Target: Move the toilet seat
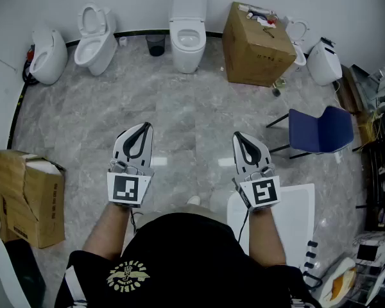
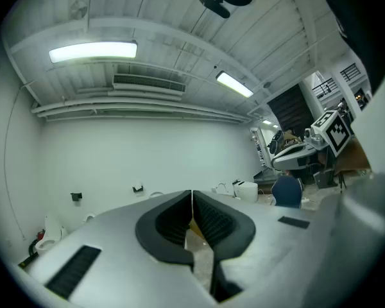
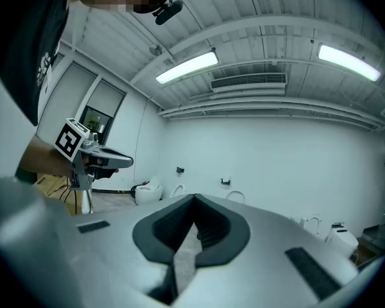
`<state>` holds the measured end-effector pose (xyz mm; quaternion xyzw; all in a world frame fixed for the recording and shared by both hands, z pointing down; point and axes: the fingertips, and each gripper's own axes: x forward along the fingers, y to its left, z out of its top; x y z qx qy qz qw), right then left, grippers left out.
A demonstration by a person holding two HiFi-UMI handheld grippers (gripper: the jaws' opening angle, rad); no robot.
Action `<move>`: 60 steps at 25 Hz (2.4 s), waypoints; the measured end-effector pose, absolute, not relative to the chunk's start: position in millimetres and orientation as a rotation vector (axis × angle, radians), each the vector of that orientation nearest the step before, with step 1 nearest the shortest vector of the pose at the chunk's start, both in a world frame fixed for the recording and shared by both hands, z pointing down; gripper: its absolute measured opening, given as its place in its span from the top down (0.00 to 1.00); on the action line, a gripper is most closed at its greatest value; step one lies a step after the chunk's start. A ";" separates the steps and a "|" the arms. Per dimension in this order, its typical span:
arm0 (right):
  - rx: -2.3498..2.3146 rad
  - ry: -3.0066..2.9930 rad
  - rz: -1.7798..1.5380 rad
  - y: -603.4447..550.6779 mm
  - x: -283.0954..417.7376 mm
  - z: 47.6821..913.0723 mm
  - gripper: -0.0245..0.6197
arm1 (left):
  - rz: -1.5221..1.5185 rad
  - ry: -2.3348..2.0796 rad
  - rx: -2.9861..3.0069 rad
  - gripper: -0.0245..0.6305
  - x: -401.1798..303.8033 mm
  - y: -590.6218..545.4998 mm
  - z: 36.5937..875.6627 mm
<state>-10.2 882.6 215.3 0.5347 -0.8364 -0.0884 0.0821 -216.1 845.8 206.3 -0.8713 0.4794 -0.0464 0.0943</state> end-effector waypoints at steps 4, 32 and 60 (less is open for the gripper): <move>1.611 -2.490 -0.114 874.4 21.0 222.8 0.91 | -0.158 1.391 -2.607 0.92 -180.3 839.6 207.1; 1.495 -2.595 0.019 791.6 56.2 260.2 0.55 | -0.220 1.440 -2.661 0.51 -131.3 751.8 240.9; 1.484 -2.520 0.044 552.3 -13.1 262.1 0.55 | -0.238 1.401 -2.744 0.51 -197.2 510.5 260.1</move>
